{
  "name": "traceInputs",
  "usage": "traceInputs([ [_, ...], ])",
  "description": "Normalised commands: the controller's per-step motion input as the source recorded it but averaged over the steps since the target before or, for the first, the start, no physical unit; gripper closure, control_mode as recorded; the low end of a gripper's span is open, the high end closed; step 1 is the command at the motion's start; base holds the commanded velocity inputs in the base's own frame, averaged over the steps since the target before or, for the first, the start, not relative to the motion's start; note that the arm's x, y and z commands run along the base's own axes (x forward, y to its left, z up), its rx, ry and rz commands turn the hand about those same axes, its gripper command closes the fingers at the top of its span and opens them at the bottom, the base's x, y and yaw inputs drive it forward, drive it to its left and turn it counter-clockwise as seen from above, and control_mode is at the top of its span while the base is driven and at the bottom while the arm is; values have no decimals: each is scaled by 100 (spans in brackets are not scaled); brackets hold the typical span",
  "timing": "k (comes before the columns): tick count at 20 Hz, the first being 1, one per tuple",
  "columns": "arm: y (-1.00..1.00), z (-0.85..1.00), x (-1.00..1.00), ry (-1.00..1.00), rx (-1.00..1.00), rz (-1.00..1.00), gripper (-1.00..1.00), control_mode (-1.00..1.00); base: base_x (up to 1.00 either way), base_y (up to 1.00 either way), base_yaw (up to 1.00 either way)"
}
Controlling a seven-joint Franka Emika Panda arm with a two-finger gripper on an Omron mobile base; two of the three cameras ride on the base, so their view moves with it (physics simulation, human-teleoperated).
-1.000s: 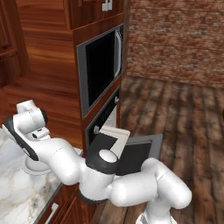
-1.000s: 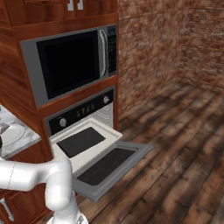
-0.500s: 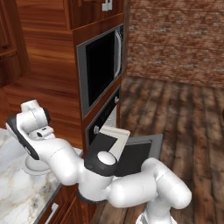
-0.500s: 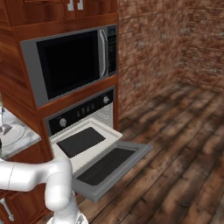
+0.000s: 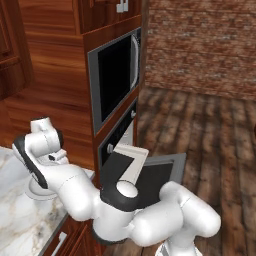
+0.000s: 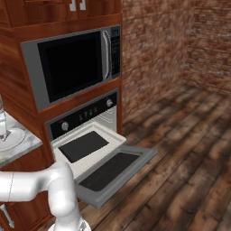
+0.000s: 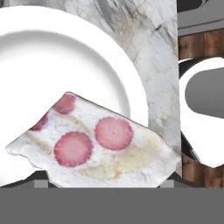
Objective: Take the baked cake out of the oven and place it on the plate for cooling. Then close the oven door.
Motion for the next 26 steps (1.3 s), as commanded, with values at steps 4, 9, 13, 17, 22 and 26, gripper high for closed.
traceInputs([
  [4,0,-12,0,-11,14,10,100,-100,0,0,0],
  [9,0,-26,0,-6,9,7,100,-100,0,0,0],
  [13,8,-12,0,-3,9,5,100,-100,0,0,0],
  [17,12,0,4,-3,10,4,100,-100,0,0,0],
  [22,15,0,13,-2,9,4,100,-100,0,0,0],
  [26,10,0,11,-1,4,2,100,-100,0,0,0],
])
